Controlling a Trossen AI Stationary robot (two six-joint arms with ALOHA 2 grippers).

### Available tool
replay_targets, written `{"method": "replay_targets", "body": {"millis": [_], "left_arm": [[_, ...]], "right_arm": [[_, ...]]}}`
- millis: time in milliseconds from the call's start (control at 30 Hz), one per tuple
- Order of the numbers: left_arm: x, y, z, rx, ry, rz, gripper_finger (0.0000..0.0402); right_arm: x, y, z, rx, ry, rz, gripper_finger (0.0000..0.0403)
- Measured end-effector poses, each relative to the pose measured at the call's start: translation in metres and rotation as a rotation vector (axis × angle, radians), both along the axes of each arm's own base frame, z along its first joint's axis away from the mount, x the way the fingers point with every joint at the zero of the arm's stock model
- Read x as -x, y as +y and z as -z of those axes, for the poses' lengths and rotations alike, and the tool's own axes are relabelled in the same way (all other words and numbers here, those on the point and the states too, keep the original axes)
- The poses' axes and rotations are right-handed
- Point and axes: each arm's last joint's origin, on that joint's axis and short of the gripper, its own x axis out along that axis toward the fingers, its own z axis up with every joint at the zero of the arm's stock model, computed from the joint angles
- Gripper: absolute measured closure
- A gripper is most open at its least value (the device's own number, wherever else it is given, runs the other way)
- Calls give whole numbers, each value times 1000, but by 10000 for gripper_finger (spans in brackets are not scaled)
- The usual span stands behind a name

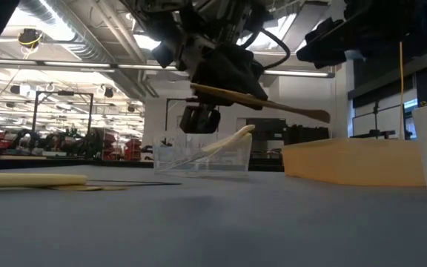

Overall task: Sort silverware by color (type)
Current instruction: Put the gold knife into the white bin

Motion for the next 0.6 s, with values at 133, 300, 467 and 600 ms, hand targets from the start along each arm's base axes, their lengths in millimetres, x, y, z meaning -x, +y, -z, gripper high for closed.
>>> {"method": "replay_targets", "body": {"millis": [133, 300, 467, 600], "left_arm": [[0, 8, 0, 10, -3, -13, 381], [-1, 15, -2, 57, 10, -40, 381], [-3, 19, -5, 109, -1, -58, 381], [-6, 21, -10, 164, -24, -82, 381]], "right_arm": [[0, -1, 0, 29, -8, 9, 235], [0, -1, 0, 99, -27, 12, 235], [-1, -2, 0, 147, -43, 28, 235], [-7, -1, -1, 152, -49, 24, 235]]}}
